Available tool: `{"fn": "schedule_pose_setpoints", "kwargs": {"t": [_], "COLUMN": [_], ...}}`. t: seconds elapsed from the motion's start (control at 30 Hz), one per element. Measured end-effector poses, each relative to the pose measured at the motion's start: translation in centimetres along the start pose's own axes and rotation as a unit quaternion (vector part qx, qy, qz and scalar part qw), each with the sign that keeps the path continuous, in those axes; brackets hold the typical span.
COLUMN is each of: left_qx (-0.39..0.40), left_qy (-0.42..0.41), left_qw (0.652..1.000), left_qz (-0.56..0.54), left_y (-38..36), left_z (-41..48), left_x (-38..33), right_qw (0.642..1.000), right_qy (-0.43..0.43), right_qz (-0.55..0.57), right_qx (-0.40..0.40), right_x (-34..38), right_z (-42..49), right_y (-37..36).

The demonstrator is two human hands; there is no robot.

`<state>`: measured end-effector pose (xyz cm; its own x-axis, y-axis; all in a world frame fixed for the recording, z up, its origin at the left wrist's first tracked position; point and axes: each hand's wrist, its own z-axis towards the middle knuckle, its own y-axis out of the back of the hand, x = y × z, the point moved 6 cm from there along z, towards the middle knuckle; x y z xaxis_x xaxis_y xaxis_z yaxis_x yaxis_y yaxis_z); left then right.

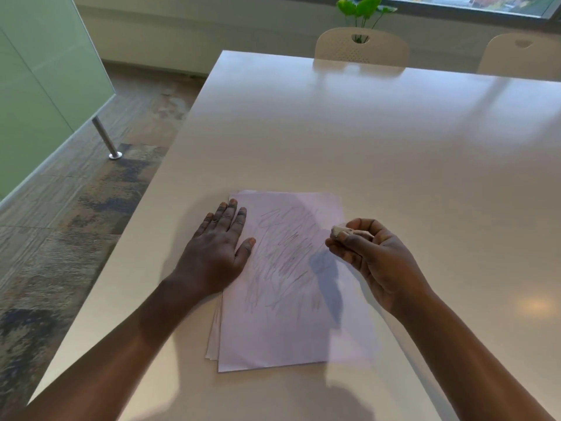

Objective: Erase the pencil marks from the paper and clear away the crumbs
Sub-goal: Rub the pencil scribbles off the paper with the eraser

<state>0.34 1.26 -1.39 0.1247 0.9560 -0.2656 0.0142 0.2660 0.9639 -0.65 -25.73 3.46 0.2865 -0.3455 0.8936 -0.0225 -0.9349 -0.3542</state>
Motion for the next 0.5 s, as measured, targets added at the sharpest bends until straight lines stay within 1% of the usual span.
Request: {"fn": "schedule_pose_setpoints", "kwargs": {"t": [0.07,0.17,0.23,0.3,0.37,0.5], "left_qx": [-0.012,-0.014,-0.015,-0.008,0.022,0.102], "left_qy": [0.013,0.025,0.021,0.008,-0.013,-0.058], "left_qw": [1.000,0.999,0.998,0.994,0.992,0.991], "left_qz": [-0.013,-0.021,-0.057,-0.110,-0.122,-0.058], "left_y": [0.2,0.3,0.6,1.1,1.4,1.2], "left_z": [-0.3,-0.6,-0.6,-0.8,-1.5,-3.9], "left_x": [-0.5,-0.8,-0.6,-0.2,0.2,0.9], "right_qw": [0.999,0.982,0.963,0.953,0.951,0.932], "right_qy": [0.014,0.066,0.095,0.110,0.123,0.133], "right_qz": [-0.048,-0.175,-0.250,-0.282,-0.282,-0.336], "right_qx": [0.020,0.028,0.020,0.009,0.013,0.036], "right_x": [-0.4,-1.1,-1.9,-2.7,-3.1,-2.8], "right_z": [-0.2,-0.4,-0.3,-0.2,-0.1,0.2], "right_y": [-0.8,-2.0,-2.4,-2.2,-2.0,-2.1]}}
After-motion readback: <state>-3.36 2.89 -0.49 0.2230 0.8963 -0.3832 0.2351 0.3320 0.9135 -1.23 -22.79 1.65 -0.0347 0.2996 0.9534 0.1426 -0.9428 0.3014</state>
